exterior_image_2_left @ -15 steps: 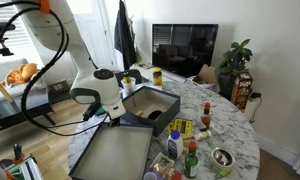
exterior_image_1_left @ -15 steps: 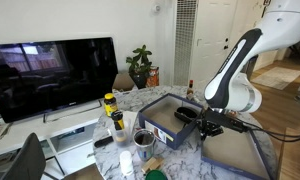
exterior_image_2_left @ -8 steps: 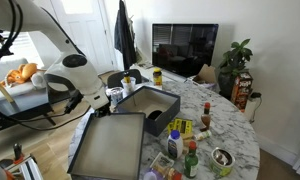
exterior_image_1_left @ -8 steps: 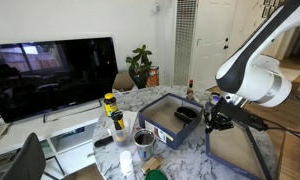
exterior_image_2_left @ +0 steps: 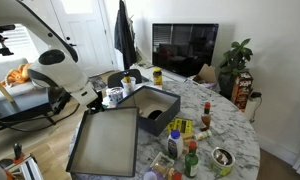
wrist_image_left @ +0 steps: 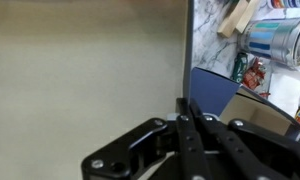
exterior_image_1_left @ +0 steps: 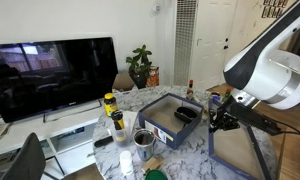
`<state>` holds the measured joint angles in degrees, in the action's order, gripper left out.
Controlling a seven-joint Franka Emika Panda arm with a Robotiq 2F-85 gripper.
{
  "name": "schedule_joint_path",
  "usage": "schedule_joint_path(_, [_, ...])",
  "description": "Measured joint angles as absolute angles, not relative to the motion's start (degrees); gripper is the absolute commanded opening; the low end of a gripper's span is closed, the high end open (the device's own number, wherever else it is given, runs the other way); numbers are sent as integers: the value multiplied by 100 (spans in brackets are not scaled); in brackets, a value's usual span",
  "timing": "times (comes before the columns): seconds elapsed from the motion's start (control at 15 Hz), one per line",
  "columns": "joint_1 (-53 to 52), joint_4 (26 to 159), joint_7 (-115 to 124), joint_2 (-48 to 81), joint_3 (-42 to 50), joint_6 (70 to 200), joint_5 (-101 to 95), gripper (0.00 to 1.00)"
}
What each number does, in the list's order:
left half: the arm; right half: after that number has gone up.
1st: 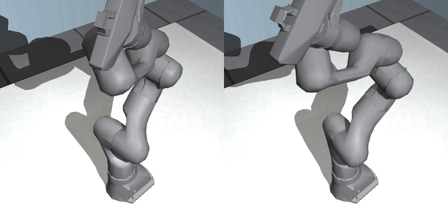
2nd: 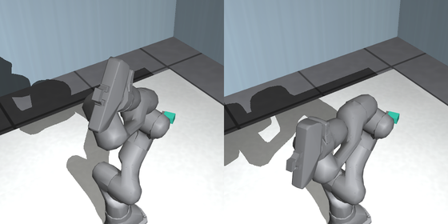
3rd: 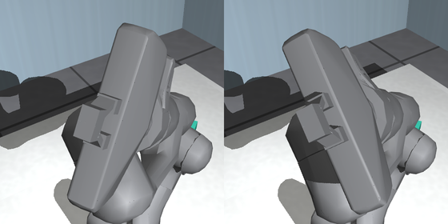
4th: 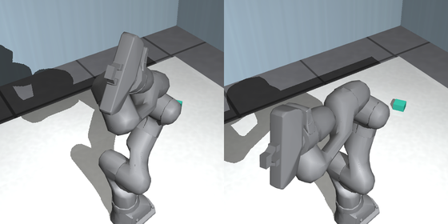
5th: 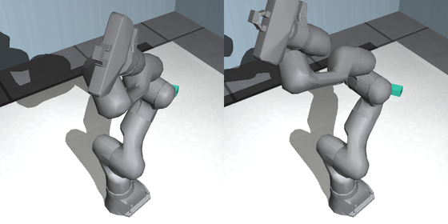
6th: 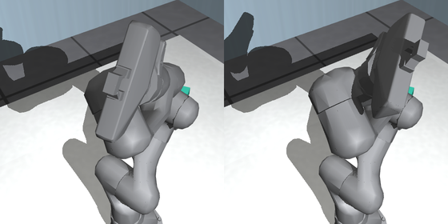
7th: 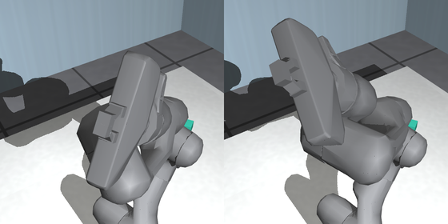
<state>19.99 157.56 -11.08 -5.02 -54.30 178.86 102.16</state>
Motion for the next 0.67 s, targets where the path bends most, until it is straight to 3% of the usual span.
schedule_joint_path(0.67, [1991,15641,-1094,-1282,-5114,17541,10209,1])
